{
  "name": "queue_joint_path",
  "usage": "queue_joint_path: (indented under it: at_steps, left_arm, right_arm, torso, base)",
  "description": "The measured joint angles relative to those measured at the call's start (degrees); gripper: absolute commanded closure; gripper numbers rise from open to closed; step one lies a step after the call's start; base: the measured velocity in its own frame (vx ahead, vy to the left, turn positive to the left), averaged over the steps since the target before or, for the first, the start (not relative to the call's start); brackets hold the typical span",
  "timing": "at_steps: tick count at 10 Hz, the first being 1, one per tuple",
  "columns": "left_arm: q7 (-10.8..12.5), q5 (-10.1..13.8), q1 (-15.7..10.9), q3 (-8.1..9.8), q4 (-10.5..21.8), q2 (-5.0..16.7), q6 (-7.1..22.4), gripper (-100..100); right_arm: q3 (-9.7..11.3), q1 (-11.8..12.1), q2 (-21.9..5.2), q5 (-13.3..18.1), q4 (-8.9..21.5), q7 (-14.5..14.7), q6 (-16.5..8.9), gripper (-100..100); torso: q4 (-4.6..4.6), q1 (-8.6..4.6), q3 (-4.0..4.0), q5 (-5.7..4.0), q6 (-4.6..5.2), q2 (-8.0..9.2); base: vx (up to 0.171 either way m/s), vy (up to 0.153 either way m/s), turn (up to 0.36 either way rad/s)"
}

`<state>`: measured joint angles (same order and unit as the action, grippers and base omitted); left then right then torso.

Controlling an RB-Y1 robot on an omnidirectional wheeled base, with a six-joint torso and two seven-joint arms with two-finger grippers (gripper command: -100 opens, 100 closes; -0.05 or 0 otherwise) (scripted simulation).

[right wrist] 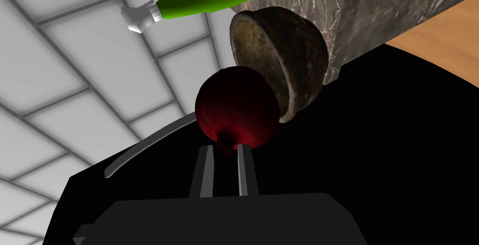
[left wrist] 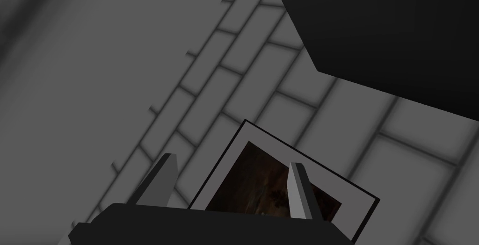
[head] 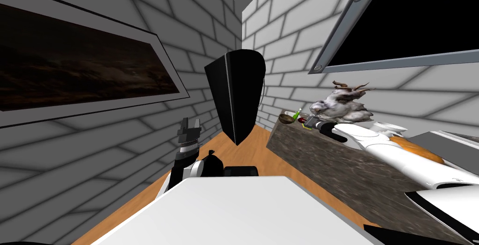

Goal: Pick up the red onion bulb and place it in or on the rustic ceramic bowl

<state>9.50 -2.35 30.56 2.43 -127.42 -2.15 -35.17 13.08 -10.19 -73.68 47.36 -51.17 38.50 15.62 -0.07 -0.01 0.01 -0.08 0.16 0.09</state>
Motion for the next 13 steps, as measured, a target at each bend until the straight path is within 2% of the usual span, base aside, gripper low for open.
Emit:
queue_joint_path:
  at_steps: [4,5,8,13]
  left_arm:
    - [0.0,0.0,-0.01,0.0,0.0,0.0,0.0,0]
    - [0.0,0.0,0.0,0.0,0.0,0.0,0.0,0]
    - [0.0,0.0,0.0,0.0,0.0,0.0,0.0,0]
    - [0.0,0.0,0.0,0.0,0.0,0.0,0.0,0]
  right_arm:
    - [-0.02,0.02,0.01,-0.01,0.01,0.03,0.02,100]
    - [-0.49,0.72,-0.18,-0.36,-0.27,-0.49,-0.71,100]
    - [-1.81,0.71,0.12,-0.75,0.89,-0.37,-1.17,100]
    - [-1.86,0.67,0.13,-0.79,1.06,-0.39,-1.12,100]
  torso:
    - [0.08,0.03,0.14,0.03,0.02,0.21]
    - [0.1,0.01,0.11,0.07,0.02,0.11]
    - [0.1,0.03,0.08,0.06,0.01,0.06]
    - [0.16,0.12,0.17,0.13,0.03,0.19]
  base:
    - [-0.021,-0.004,0.02]
    - [0.029,-0.023,0.097]
    - [0.01,-0.007,0.032]
    - [-0.004,0.003,-0.012]
